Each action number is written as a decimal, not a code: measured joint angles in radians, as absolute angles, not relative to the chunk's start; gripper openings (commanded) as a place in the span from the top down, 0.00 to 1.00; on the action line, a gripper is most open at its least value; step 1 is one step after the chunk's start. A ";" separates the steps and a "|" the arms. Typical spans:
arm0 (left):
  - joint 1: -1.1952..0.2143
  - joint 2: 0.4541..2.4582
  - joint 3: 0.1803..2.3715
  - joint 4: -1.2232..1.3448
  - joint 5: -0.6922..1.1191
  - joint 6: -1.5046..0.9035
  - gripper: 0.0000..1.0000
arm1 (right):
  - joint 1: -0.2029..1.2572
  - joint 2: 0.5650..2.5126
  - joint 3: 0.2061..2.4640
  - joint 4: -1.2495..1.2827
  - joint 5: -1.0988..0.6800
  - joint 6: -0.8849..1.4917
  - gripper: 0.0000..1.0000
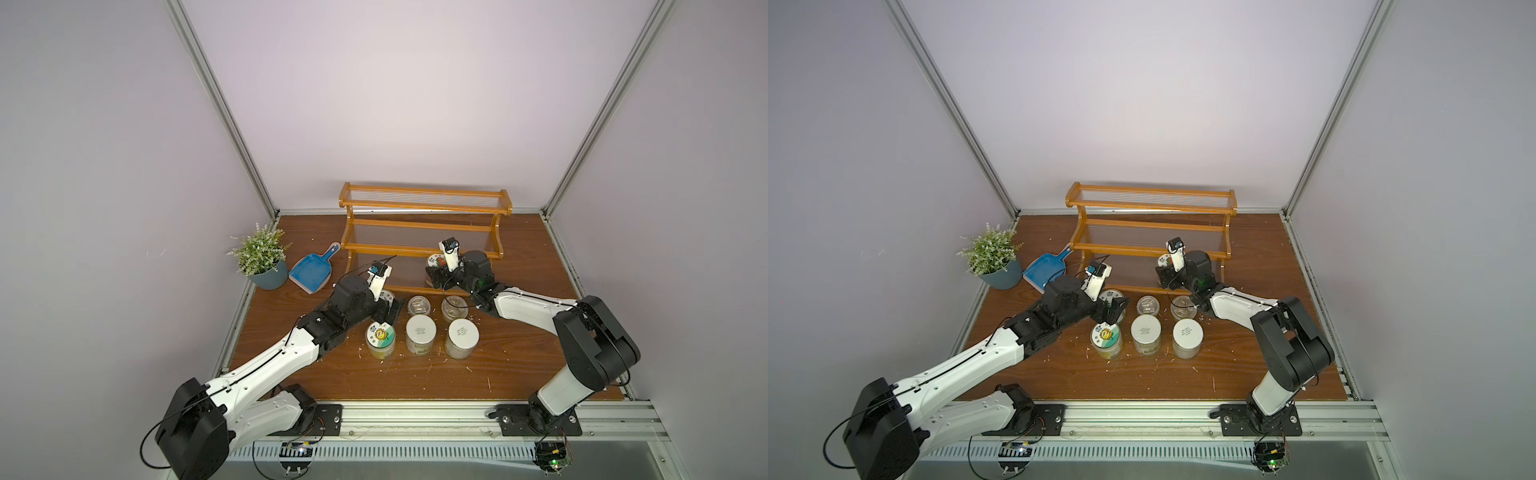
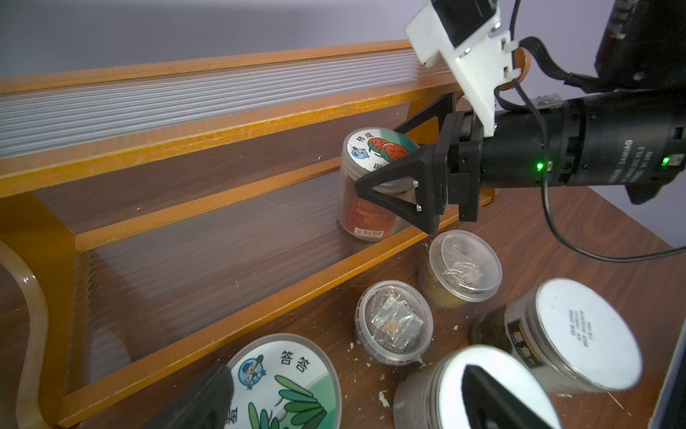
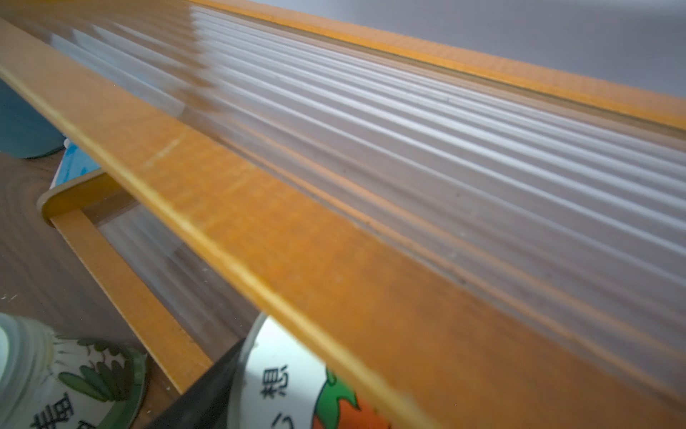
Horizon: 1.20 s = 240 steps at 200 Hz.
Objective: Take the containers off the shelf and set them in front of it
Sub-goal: 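Pick up a container from the shelf.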
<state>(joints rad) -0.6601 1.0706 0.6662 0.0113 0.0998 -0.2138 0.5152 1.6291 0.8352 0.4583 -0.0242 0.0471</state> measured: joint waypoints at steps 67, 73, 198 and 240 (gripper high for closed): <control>-0.660 1.074 0.666 0.011 0.100 -0.214 0.01 | 0.474 1.645 0.835 0.458 -0.062 0.012 0.19; -0.660 1.076 0.666 0.011 0.100 -0.214 0.01 | 0.474 1.645 0.833 0.459 -0.062 0.011 0.19; -0.660 1.098 0.666 0.011 0.100 -0.214 0.01 | 0.458 1.645 0.775 0.512 -0.086 -0.002 0.19; -0.660 1.106 0.666 0.011 0.100 -0.214 0.01 | 0.458 1.644 0.799 0.474 -0.084 0.026 0.20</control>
<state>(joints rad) -0.6601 1.1065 0.6662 0.0109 0.1001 -0.2138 0.4576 1.6444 0.7990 0.4740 -0.0837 0.0257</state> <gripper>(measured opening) 0.990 0.893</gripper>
